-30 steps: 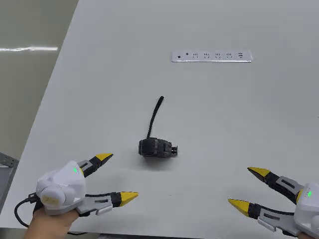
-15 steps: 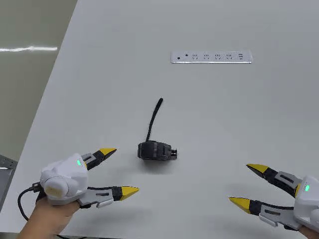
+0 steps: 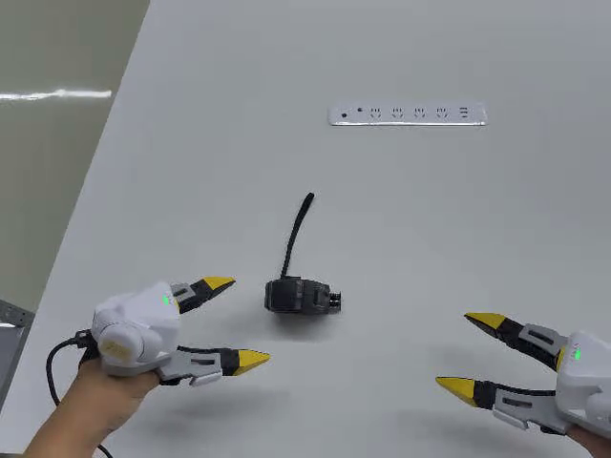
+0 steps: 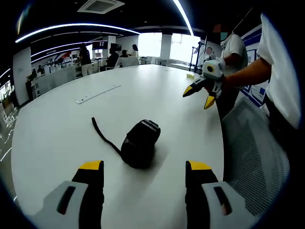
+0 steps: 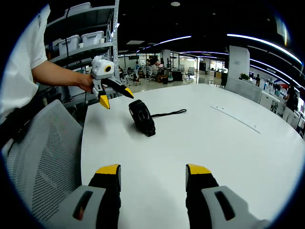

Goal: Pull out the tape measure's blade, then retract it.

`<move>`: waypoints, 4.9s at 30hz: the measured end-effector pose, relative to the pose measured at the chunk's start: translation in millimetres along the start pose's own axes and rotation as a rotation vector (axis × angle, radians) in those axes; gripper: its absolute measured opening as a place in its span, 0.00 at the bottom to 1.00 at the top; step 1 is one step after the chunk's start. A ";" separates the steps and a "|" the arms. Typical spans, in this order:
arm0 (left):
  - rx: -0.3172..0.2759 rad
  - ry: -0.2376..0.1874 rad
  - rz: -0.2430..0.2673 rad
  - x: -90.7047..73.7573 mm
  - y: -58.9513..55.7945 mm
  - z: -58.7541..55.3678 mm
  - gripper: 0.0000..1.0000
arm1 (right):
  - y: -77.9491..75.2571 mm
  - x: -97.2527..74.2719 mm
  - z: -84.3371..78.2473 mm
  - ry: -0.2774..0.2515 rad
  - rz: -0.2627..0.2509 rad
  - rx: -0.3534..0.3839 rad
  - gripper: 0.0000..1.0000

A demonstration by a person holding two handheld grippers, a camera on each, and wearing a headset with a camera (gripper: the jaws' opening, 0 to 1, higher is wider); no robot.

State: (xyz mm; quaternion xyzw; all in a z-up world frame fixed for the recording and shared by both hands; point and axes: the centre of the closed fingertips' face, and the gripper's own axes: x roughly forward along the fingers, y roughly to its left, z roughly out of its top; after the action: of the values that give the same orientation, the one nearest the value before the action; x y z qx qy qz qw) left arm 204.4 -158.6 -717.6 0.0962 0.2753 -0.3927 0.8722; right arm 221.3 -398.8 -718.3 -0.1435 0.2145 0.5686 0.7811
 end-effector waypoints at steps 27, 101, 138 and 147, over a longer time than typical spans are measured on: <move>0.093 0.042 -0.076 34.6 10.8 9.0 0.59 | -9.3 24.1 7.3 0.000 0.072 -0.017 0.53; 0.172 0.103 -0.200 76.3 4.0 -0.2 0.36 | -17.9 62.6 19.0 0.004 0.150 -0.037 0.49; 0.147 0.141 -0.246 80.3 6.8 3.0 0.36 | -12.8 107.5 34.2 -0.055 0.286 -0.093 0.44; 0.145 0.132 -0.243 80.1 6.5 3.2 0.35 | -6.9 122.4 35.5 -0.061 0.309 -0.107 0.43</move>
State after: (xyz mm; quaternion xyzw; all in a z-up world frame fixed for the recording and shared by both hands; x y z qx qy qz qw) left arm 253.7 -206.1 -759.8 0.1506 0.3125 -0.5071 0.7890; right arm 265.9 -283.1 -748.7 -0.1330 0.1798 0.6965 0.6818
